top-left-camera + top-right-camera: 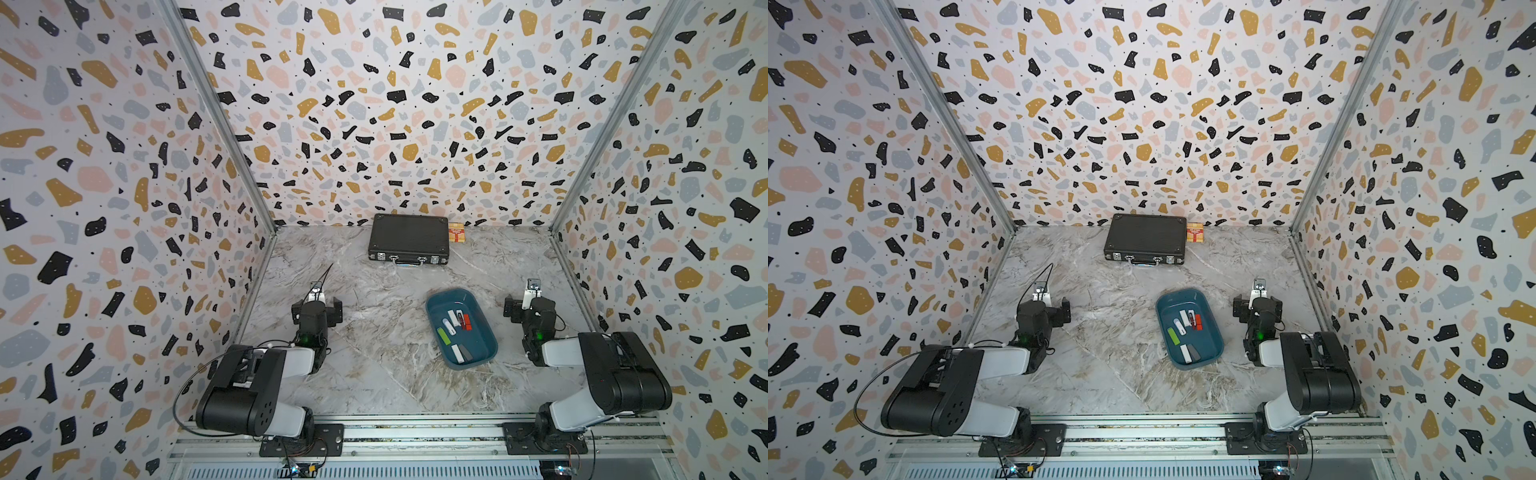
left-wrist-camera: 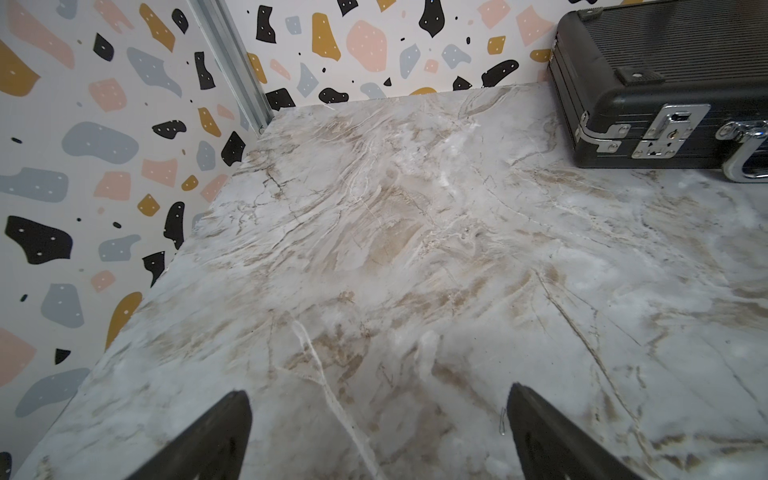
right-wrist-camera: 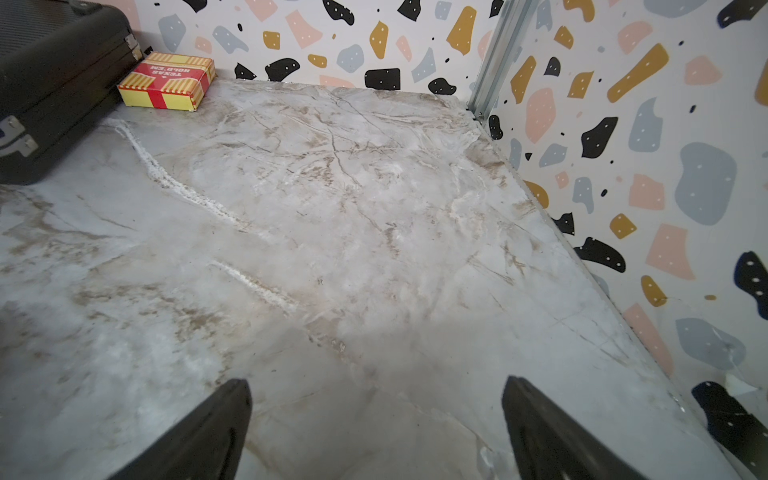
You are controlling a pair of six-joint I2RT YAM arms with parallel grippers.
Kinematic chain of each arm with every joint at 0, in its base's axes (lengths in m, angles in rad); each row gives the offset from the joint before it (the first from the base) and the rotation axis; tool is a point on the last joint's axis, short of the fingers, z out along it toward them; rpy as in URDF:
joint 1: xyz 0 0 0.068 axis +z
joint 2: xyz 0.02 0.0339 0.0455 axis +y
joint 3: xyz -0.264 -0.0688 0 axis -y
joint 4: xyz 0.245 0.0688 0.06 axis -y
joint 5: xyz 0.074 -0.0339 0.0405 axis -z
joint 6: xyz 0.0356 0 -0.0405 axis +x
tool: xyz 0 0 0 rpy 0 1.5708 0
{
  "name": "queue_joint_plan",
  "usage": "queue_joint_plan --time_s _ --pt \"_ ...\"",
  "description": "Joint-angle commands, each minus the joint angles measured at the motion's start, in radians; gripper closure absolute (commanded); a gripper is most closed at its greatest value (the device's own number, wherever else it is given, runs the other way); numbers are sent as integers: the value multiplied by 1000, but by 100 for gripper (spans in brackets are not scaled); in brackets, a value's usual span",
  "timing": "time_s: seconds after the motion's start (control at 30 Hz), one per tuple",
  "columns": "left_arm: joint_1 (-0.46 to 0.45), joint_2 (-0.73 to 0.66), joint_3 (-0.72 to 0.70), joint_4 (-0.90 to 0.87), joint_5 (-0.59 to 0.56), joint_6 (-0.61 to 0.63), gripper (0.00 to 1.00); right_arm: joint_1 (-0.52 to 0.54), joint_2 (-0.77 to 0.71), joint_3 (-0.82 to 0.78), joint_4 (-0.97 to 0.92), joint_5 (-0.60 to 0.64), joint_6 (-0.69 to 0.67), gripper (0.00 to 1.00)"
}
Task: Put the usb flash drive into the storage box
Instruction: Reset both arms
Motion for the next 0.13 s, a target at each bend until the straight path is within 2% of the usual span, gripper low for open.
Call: queue_joint_plan --time_s 0.0,0.1 --pt "4 0 20 32 15 4 0 -4 -14 3 -2 -2 -3 0" --pt "4 -10 8 42 15 1 0 -3 -14 3 -2 -2 -3 0"
